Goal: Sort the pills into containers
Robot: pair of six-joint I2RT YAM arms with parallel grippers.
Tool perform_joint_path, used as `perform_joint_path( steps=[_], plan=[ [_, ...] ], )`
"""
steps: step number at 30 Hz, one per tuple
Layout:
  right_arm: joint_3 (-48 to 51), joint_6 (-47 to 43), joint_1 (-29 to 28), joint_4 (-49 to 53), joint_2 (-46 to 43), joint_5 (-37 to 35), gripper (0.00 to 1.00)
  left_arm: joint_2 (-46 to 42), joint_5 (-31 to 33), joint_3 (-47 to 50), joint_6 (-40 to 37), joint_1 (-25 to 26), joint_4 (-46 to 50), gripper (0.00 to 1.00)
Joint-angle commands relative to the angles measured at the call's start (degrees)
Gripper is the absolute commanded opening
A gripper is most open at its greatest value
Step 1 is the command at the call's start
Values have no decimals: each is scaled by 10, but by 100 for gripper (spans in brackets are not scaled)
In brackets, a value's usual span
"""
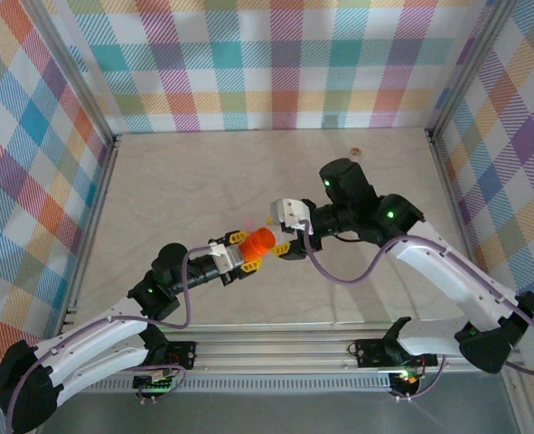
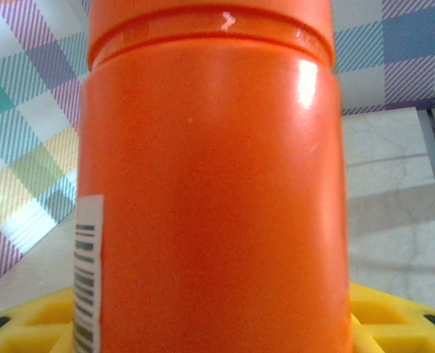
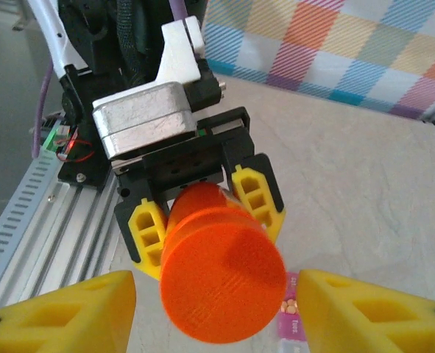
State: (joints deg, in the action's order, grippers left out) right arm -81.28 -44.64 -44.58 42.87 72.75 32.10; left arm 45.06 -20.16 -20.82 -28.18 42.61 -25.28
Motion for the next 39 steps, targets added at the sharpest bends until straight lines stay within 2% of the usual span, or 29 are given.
perform_joint_path(
  steps=[1,8,14,20,27,29,32,34,39],
  plan=[
    [-59,-100,4,106,42,34,61,2,-26,-20,-7,-5,-2,0],
    [-119,-143,3,186,101,65,61,4,-24,-22,-9,-5,2,0],
    [-111,-150,3,179,109,81,61,8,-23,-23,-10,-5,2,0],
    [-89,-153,-5,163,110,53,60,11,-22,-23,-8,-5,1,0],
    [-63,-157,-13,145,104,32,63,15,-23,-25,-8,-4,0,0],
    [-69,-160,-13,155,106,33,59,17,-23,-24,-8,-6,0,0],
    [-83,-159,-13,174,113,35,41,20,-20,-25,-8,-6,0,0],
    [-95,-152,-13,196,123,42,32,22,-15,-26,-8,-5,1,0],
    [-63,-48,-18,174,129,66,32,21,-6,-27,-13,-5,5,0]
  ],
)
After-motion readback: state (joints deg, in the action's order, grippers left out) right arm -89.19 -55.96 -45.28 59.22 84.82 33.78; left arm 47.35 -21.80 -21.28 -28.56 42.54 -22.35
